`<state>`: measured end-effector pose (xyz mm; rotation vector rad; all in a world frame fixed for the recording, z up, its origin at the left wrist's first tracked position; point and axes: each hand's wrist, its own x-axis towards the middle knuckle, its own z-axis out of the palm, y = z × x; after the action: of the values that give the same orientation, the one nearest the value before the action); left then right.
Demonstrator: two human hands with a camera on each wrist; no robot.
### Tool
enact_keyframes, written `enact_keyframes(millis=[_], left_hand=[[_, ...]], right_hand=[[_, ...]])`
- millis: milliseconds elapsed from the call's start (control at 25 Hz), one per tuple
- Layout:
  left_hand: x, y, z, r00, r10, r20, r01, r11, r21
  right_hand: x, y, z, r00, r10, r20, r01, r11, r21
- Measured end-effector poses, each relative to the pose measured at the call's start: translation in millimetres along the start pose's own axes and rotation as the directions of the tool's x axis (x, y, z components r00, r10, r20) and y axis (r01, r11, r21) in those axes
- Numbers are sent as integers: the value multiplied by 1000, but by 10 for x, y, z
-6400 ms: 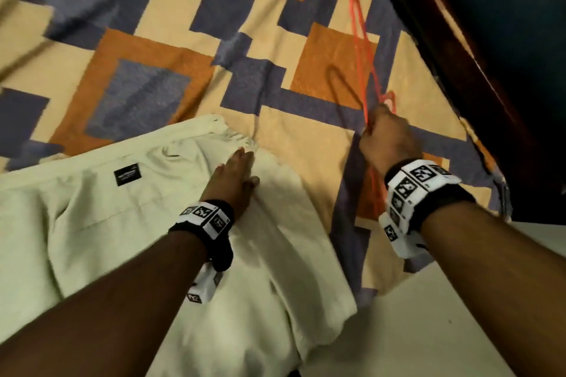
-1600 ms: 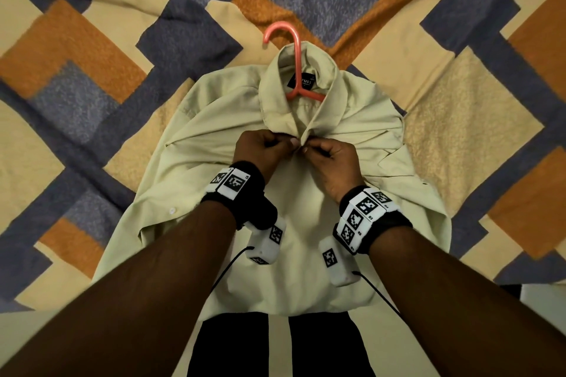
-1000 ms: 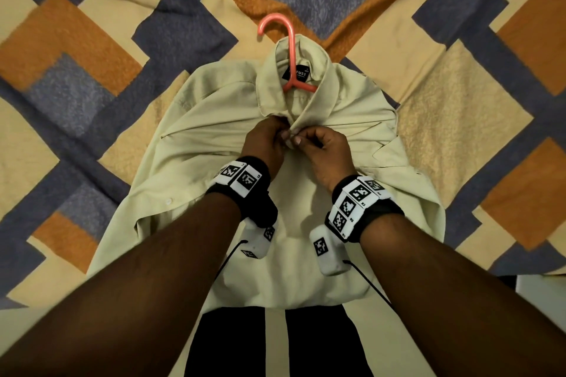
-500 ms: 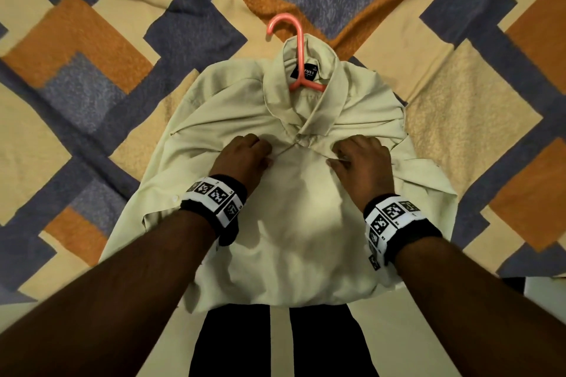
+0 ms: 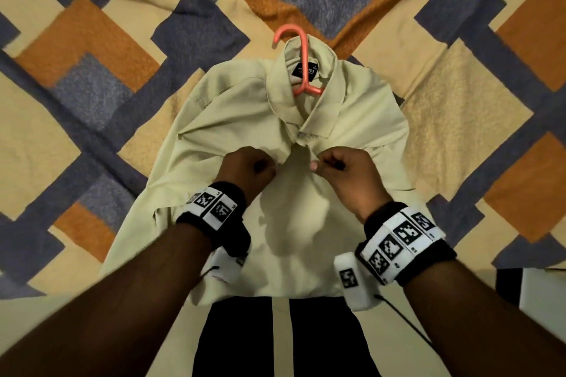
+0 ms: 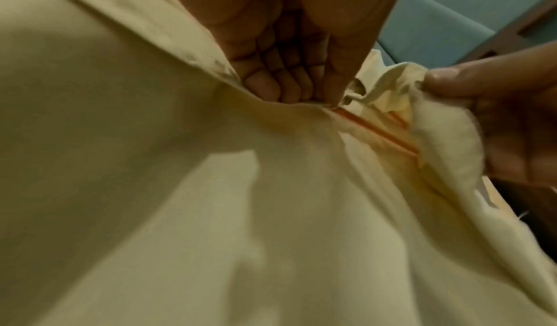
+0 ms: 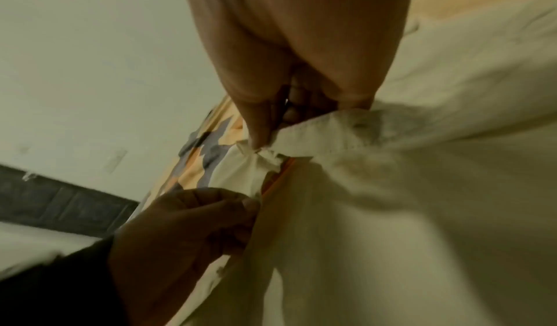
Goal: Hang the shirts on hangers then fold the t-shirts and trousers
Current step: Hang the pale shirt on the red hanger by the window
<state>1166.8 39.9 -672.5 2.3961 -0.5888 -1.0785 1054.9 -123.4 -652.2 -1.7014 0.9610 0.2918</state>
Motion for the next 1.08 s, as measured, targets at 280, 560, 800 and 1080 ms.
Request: enact_keyframes(millis=[280, 560, 800, 1080], left_hand=[[-9, 23, 260, 999, 0, 38, 3, 995, -98], [63, 2, 384, 998, -23, -55, 13, 986, -166], [78, 32, 391, 993, -87, -75, 67, 969, -236], [11, 127, 414, 936, -352, -4, 303, 813, -498]], right_hand=[[161, 316, 551, 1000, 3, -11, -1, 982, 187], [238, 413, 498, 996, -53, 70, 45, 994, 104], [333, 434, 517, 989, 43, 142, -69, 980, 184], [332, 415, 577, 994, 58, 96, -69, 992, 110]])
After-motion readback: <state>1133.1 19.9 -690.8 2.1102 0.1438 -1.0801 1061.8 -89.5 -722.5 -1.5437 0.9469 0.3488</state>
